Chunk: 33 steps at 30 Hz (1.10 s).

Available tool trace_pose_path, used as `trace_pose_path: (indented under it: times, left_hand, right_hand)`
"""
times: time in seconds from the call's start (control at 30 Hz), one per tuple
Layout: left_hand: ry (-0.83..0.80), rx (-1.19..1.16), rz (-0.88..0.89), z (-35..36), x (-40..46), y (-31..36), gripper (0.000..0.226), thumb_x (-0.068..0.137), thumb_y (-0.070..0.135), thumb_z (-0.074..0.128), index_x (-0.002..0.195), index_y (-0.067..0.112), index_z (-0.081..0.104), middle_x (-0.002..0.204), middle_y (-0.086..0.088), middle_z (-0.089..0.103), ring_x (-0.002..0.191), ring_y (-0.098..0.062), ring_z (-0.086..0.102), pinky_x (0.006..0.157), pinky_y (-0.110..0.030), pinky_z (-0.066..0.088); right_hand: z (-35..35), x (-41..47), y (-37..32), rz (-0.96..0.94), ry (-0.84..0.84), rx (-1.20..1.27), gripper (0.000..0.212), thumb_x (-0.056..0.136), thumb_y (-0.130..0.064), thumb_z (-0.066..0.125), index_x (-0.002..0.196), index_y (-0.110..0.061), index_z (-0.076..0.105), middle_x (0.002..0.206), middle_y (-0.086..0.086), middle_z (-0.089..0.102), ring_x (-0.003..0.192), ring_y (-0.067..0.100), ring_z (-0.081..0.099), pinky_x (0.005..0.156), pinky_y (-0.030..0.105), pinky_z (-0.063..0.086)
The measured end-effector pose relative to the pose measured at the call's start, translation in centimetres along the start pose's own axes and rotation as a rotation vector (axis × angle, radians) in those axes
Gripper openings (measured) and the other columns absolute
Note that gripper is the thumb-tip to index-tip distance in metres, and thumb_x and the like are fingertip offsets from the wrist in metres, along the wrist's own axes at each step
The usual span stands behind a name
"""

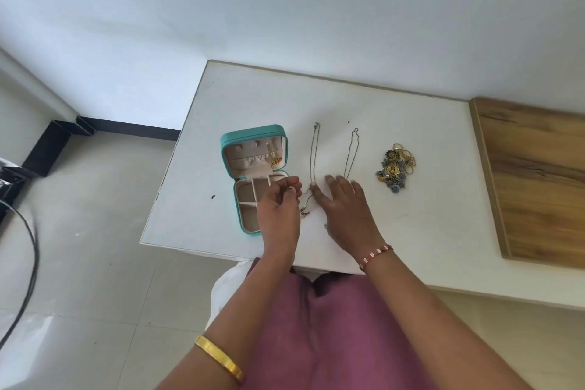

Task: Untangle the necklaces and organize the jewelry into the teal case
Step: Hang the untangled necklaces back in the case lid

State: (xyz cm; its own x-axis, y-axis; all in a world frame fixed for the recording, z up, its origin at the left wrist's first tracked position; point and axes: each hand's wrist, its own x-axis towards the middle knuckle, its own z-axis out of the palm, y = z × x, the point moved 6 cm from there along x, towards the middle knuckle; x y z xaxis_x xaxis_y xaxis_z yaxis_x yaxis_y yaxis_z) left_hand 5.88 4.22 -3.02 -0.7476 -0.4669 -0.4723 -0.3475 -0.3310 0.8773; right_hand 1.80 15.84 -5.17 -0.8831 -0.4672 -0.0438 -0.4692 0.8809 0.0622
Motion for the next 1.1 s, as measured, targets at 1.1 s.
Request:
trace_pose_path:
  times: [1.1]
  left_hand:
    - [0.016,-0.063,-0.028,-0.8,-0.9,1.2,0.03,0.09,-0.002,0.043,0.08,0.018,0.063,0.078,-0.002,0.066,0.077,-0.014,0.063,0.08,-0.024,0.05]
  right_hand:
    - [-0.4,2.9,1.2,0.573,-0.062,0.466,0.021,0.09,-0.009,0.042,0.105,0.003,0.051,0.108,0.021,0.057,0.104,0.035,0.051,0.081,0.037,0.042]
